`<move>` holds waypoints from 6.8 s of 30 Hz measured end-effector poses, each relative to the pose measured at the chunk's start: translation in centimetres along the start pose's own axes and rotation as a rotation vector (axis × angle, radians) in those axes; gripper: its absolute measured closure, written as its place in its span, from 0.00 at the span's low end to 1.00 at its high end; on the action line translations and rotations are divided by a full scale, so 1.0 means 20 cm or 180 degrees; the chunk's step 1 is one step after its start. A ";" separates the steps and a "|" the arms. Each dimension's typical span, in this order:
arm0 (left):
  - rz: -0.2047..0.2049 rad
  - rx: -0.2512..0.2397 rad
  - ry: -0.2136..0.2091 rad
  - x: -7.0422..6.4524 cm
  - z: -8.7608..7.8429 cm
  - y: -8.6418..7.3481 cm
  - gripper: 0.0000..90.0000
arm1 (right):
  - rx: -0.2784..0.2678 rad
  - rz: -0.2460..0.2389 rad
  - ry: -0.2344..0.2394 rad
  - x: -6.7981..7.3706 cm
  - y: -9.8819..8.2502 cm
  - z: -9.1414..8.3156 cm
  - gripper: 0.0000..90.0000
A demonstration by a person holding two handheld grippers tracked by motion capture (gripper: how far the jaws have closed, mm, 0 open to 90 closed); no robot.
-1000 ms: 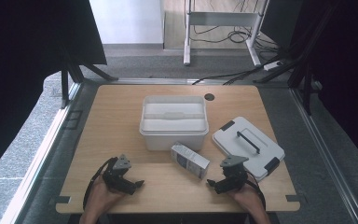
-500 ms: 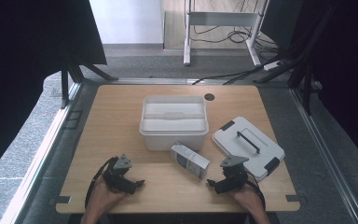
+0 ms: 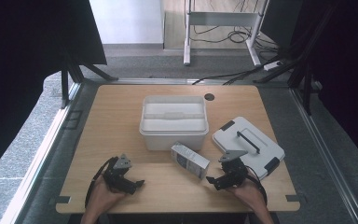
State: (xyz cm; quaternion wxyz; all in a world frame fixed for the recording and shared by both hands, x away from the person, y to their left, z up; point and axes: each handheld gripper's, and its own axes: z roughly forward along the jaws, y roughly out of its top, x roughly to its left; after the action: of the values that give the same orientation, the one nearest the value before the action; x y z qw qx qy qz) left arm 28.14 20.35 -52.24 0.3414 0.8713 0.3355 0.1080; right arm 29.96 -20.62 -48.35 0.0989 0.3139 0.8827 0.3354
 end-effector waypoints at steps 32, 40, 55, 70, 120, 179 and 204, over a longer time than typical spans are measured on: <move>0.0011 0.0002 0.0004 0.00 0.00 0.00 0.00 | 0.1572 -0.0772 0.0213 0.16 0.60 0.25 0.51; 0.0010 0.0003 0.0004 0.00 0.00 0.00 0.00 | 0.1615 -0.0802 0.0256 0.15 0.62 0.24 0.60; 0.0017 0.0014 -0.0003 0.00 0.00 0.00 0.00 | 0.1413 -0.1046 0.0481 0.39 0.50 0.04 0.61; 0.0016 0.0011 0.0000 0.00 0.00 0.00 0.00 | 0.1439 -0.1087 0.0572 0.43 0.42 0.04 0.52; 0.0096 -0.0182 -0.0174 0.21 -0.08 0.39 0.00 | -0.0247 -0.0017 0.0107 -0.18 0.35 0.05 0.00; 0.0516 0.0047 -0.0353 0.00 -0.15 0.37 0.02 | -0.0308 -0.0054 0.0158 -0.01 0.20 -0.06 0.03; 0.0843 0.0327 -0.0268 0.33 -0.43 0.48 0.10 | -0.0170 0.0091 -0.0222 -0.09 -0.15 0.11 0.00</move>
State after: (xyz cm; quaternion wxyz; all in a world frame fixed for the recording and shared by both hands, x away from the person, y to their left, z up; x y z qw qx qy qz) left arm 34.41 23.97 -39.79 0.2929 0.9280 0.2081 0.0981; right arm 30.70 -22.23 -51.95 0.1331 0.3351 0.8649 0.3491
